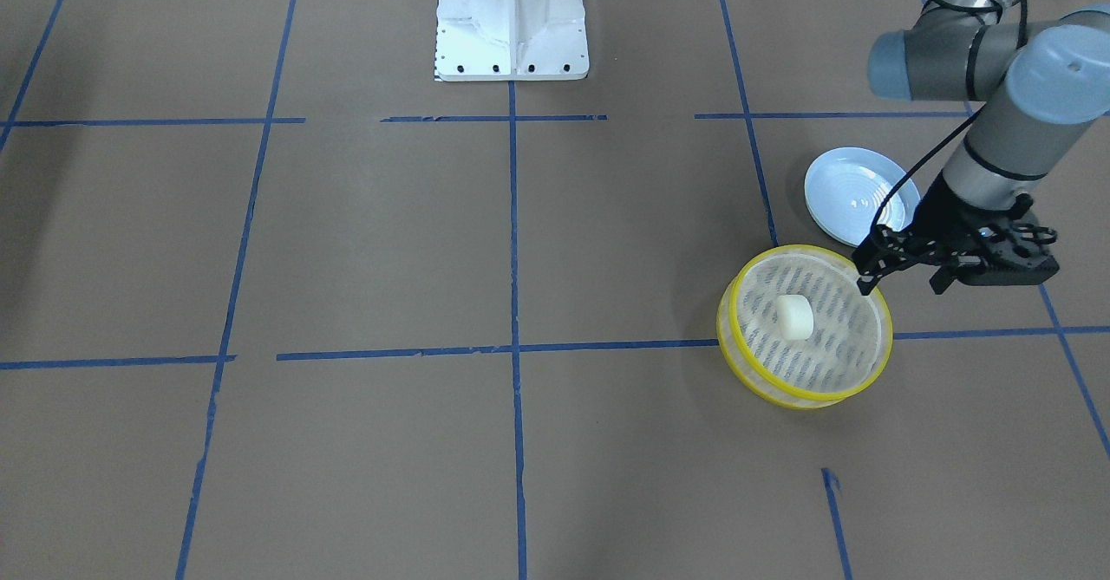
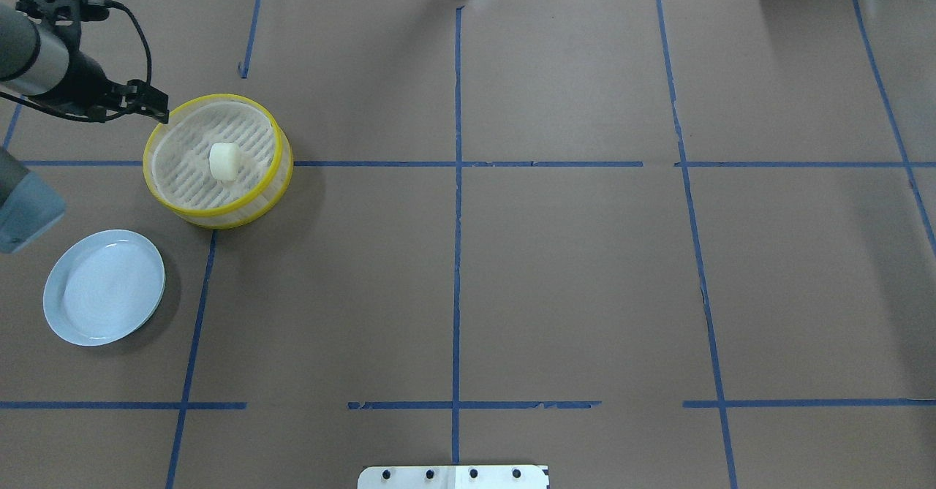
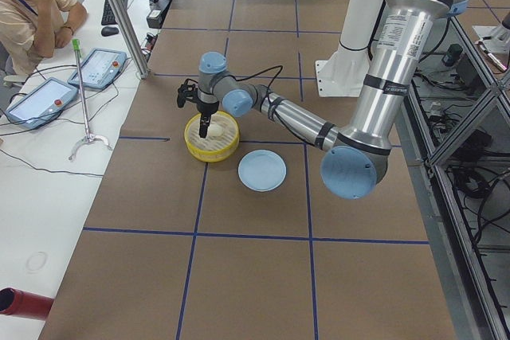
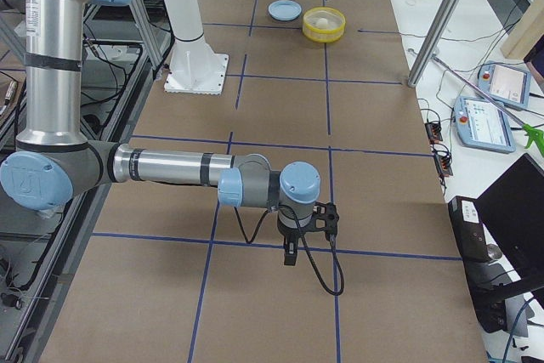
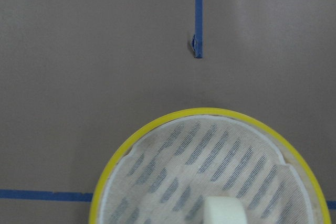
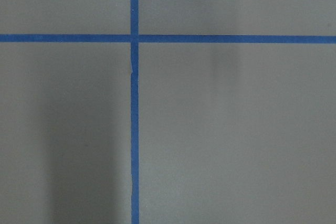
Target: Place bun in steamer
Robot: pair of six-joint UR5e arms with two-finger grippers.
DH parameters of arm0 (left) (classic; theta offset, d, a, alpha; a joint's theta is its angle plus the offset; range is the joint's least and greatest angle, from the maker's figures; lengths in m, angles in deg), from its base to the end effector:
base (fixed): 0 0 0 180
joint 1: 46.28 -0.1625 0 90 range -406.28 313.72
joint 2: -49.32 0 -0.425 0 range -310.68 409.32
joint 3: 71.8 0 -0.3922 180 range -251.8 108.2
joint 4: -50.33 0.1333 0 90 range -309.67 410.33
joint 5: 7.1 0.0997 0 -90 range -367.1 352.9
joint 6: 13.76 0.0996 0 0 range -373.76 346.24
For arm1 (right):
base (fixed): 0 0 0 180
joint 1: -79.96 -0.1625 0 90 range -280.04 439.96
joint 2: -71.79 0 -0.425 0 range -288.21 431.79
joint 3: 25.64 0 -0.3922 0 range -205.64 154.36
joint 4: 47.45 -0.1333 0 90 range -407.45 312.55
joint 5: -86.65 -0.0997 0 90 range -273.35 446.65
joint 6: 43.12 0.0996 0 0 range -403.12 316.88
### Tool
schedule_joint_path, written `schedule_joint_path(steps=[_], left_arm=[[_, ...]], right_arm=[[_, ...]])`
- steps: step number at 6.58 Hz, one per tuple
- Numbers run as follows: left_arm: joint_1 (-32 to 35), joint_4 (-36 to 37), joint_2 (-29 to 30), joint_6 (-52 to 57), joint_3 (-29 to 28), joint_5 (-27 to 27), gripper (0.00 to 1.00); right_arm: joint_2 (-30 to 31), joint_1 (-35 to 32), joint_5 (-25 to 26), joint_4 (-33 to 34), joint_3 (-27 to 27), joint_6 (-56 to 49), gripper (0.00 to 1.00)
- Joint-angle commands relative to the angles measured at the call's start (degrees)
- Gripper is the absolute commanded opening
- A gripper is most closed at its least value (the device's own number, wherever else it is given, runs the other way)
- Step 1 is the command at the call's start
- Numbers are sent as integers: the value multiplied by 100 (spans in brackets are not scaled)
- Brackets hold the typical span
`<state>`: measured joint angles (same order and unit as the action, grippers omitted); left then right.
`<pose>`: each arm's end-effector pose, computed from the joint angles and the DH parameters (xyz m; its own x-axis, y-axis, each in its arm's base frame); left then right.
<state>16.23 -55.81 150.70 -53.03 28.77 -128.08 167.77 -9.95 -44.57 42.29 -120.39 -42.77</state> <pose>0.1944 -0.5513 0.4382 0.7053 0.0825 -0.7041 0.1074 0.9693 0.2212 0.0670 -0.4464 0.6702 0.7522 0.0161 0.6587 -0.0030 0.9998 -0.0210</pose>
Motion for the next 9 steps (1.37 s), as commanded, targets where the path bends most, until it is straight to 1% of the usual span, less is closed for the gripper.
schedule_joint_path(steps=[1, 2, 3, 4, 5, 6, 7, 8, 9], left_arm=[[1388, -3, -1203, 2124, 279, -1123, 99], [2031, 58, -1530, 2978, 253, -1417, 99], [2316, 346, -1760, 3500, 279, -1420, 99], [2719, 1089, -1727, 4245, 244, -1420, 99], [3323, 1783, -1605, 4835, 87, -1428, 100], [3356, 2191, -1708, 4824, 199, -1429, 100], [3347, 2508, -1657, 4798, 174, -1437, 100], [3347, 2459, -1665, 4284, 208, -1481, 100], [3330, 2424, -1674, 4279, 200, -1473, 100]], right_arm=[[0, 0, 0, 0, 0, 0, 100], [0, 0, 0, 0, 0, 0, 100], [0, 0, 0, 0, 0, 0, 100], [0, 0, 0, 0, 0, 0, 100], [0, 0, 0, 0, 0, 0, 100], [0, 0, 0, 0, 0, 0, 100], [0, 0, 0, 0, 0, 0, 100], [0, 0, 0, 0, 0, 0, 100], [0, 0, 0, 0, 0, 0, 100]])
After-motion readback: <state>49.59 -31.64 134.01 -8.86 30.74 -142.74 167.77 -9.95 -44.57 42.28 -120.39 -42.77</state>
